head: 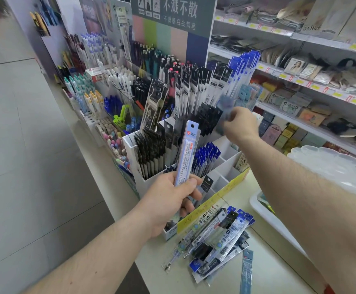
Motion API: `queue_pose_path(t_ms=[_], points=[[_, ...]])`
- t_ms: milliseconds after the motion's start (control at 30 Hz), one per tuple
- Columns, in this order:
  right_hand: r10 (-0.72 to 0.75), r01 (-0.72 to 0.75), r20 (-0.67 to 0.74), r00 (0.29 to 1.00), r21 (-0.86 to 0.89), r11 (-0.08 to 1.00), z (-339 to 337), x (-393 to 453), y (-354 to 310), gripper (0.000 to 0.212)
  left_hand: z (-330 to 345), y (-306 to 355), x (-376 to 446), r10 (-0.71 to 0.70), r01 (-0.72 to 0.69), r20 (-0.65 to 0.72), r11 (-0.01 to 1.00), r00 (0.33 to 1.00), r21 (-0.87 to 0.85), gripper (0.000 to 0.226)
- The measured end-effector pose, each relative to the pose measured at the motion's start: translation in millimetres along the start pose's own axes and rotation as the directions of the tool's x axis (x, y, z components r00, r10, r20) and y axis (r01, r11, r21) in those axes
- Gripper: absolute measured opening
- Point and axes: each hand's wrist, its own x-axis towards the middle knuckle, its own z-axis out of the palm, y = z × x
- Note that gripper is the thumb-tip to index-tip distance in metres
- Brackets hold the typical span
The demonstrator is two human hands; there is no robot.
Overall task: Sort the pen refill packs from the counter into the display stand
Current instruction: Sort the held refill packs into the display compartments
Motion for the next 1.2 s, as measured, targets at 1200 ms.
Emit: queue_pose_path(t_ms=[1200], points=[[0.098, -0.324, 0.378, 0.921, 0.600, 0.732, -17, -185, -23, 0.012, -4, -10, -7, -0.134, 0.231, 0.311, 0.926, 0.941, -0.298, 0.036]])
